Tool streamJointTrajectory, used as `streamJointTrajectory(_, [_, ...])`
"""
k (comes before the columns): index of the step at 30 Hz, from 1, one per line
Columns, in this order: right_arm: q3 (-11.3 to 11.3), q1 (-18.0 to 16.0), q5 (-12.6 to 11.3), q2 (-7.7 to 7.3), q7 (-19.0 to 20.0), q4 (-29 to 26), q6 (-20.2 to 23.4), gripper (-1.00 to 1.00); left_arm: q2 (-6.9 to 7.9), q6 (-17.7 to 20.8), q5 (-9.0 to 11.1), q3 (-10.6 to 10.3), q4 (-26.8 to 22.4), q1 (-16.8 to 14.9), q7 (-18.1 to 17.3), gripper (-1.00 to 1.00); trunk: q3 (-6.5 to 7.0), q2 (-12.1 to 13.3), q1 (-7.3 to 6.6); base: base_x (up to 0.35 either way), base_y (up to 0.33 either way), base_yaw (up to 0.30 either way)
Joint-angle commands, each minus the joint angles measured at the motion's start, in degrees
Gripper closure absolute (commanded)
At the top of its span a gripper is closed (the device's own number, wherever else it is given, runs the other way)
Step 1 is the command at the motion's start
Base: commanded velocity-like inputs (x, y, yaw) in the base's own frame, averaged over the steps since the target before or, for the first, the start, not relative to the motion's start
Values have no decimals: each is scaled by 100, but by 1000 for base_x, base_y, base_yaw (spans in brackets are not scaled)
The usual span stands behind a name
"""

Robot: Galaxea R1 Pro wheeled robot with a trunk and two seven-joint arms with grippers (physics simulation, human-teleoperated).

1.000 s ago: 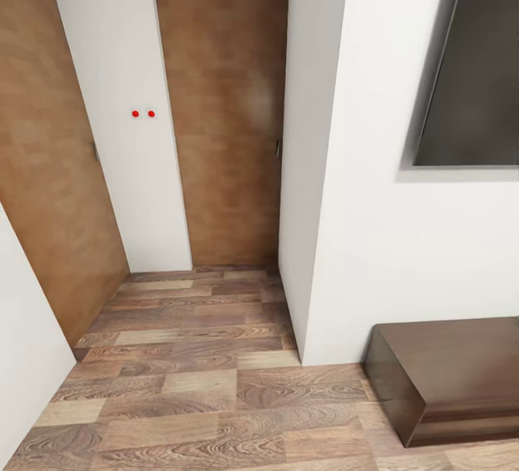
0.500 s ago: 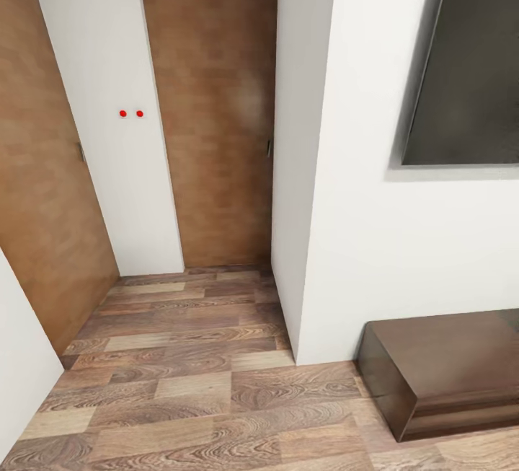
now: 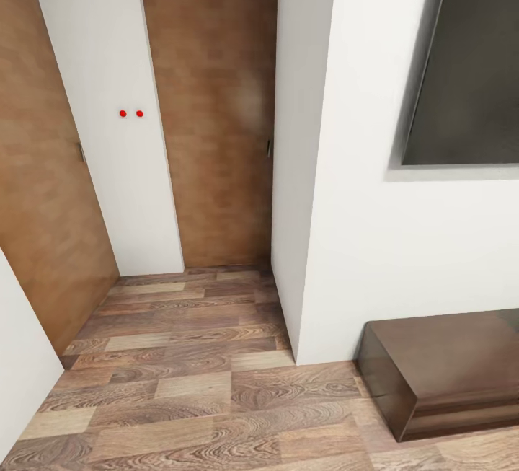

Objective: In the bedroom, move the book from the bed onto either nightstand, and place the two sandals side by side next to the bed.

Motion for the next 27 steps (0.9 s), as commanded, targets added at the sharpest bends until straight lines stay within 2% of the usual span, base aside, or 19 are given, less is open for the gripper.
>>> streamJointTrajectory(1, [-2,-52,-4,22,-84,-7,36,-100,-2,-23,1,-1,5,-5,-7,-100,-6,-3,0,0,0,0])
streamJointTrajectory(6, [-2,-239,0,98,-471,-24,278,-100,-13,-29,5,12,-8,-20,-10,-100,-6,-3,0,0,0,0])
streamJointTrajectory(11, [-2,-417,-1,150,-669,-28,480,-100,-8,-16,27,19,-208,-177,-6,-100,-6,-3,0,0,0,0])
streamJointTrajectory(19, [-2,-497,-6,176,-729,-15,642,-100,7,2,42,23,-595,-379,34,-100,-6,-3,0,0,0,0])
streamJointTrajectory(27, [-2,-508,-16,186,-735,19,664,-100,39,16,44,10,-794,-454,71,-100,-6,-3,0,0,0,0])
